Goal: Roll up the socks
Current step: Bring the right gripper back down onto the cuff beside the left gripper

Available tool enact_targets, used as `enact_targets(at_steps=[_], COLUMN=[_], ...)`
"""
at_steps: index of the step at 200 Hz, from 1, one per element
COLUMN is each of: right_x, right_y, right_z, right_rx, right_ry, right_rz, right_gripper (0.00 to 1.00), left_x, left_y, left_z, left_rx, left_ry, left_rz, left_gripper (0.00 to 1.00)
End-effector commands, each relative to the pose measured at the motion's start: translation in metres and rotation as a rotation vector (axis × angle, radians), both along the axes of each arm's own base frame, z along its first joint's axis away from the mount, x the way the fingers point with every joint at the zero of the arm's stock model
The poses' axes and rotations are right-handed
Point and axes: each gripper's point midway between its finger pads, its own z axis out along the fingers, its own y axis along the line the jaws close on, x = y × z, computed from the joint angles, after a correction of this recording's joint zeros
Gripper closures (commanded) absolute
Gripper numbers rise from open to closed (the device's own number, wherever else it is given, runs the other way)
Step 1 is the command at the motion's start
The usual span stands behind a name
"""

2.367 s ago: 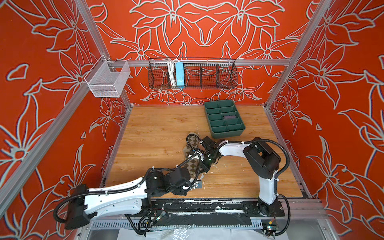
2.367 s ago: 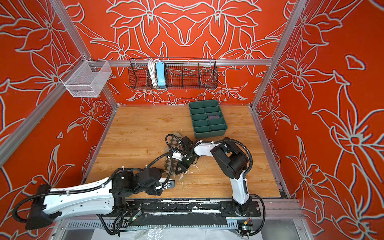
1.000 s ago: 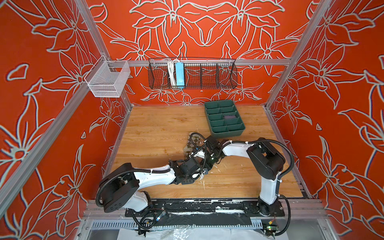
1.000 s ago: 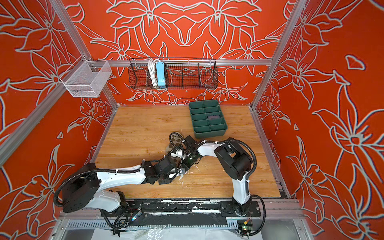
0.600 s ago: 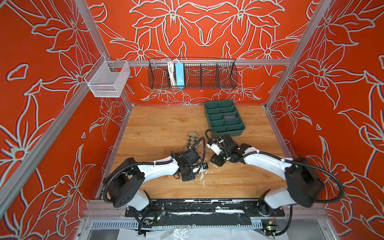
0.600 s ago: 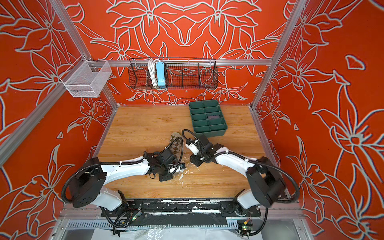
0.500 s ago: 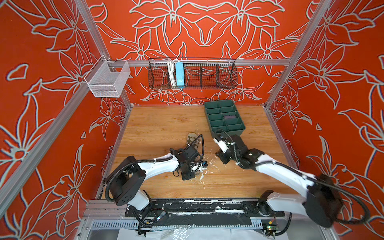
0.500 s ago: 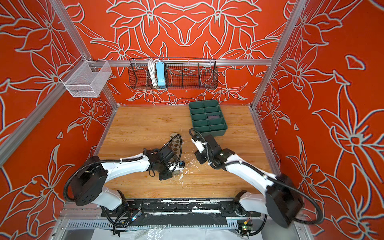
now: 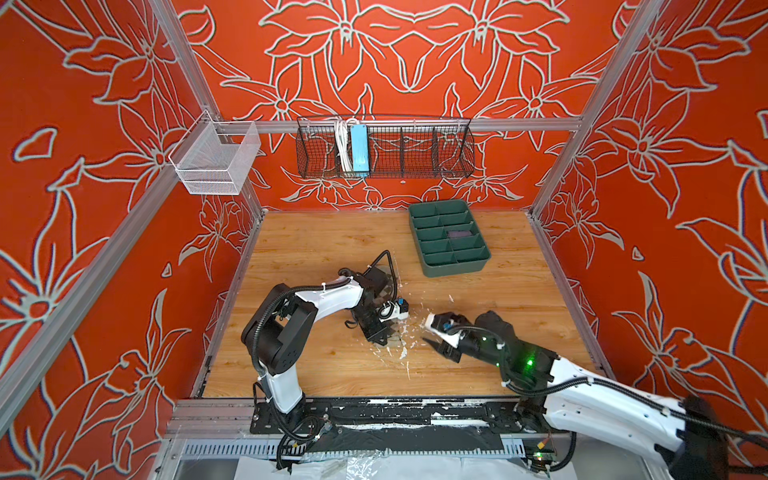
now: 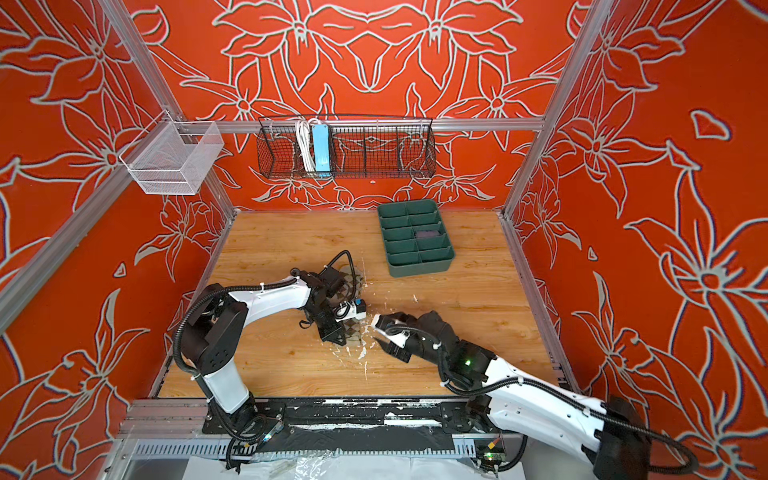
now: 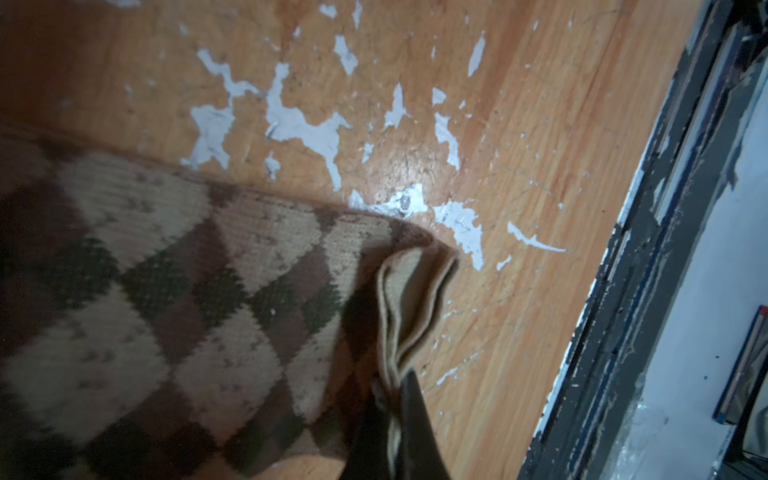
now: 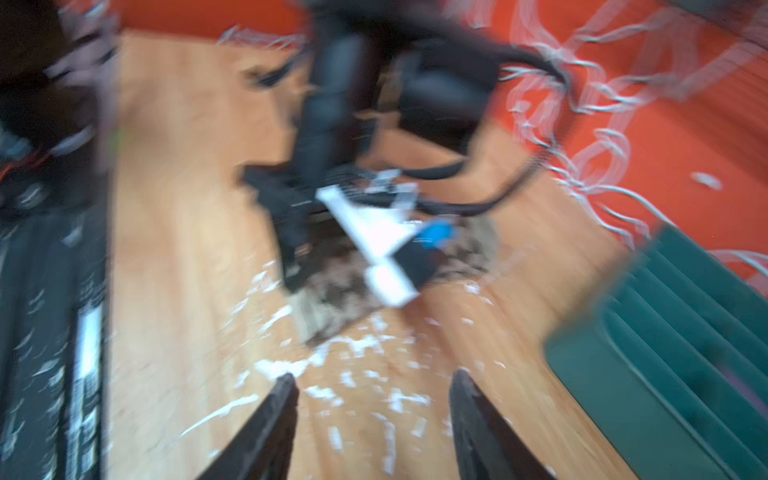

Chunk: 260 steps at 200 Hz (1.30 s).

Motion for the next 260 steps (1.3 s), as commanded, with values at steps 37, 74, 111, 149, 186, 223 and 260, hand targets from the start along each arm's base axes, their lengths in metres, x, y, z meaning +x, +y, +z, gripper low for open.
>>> enact_targets(at_steps=[37, 74, 111, 149, 186, 223, 260], right_x=[0.003, 0.014, 0.025, 0.023, 0.028, 0.031, 0.019], right_y=[0.039, 0.070, 0.093, 0.095, 0.092, 0.084, 0.077], right_z=[-0.037, -0.062, -0.088, -0.117, -0.138, -0.145, -0.147], right_rx=[-0.313, -0.417, -0.461, -0.519, -0.556, -0.593, -0.621], right_ry=[-0.325, -0.383, -0.362, -0.286, -0.223, -0.158, -0.035], right_rz=[0.166, 0.246, 0.258, 0.301, 0.292, 0.275, 0.307], right_gripper=[0.33, 0.33, 0.49, 0.55, 0.59, 0.81, 0.99], left_x=[-0.006, -0.005, -0.005, -0.005, -0.002, -0.001, 0.005], left_y=[0.001, 0.003, 0.003, 0.003, 0.002, 0.003, 0.002], left_z=[-0.003, -0.006, -0.005, -0.004, -0.004, 0.001, 0.015], left_rx=[-0.005, 0.004, 0.001, 0.001, 0.006, -0.002, -0.030], left_ry=[0.122, 0.125, 0.124, 0.117, 0.112, 0.082, 0.016], left_rz=[0.025, 0.032, 0.038, 0.040, 0.045, 0.055, 0.069], left_gripper=[1.00, 1.00, 1.00, 1.00, 1.00, 1.00, 0.85])
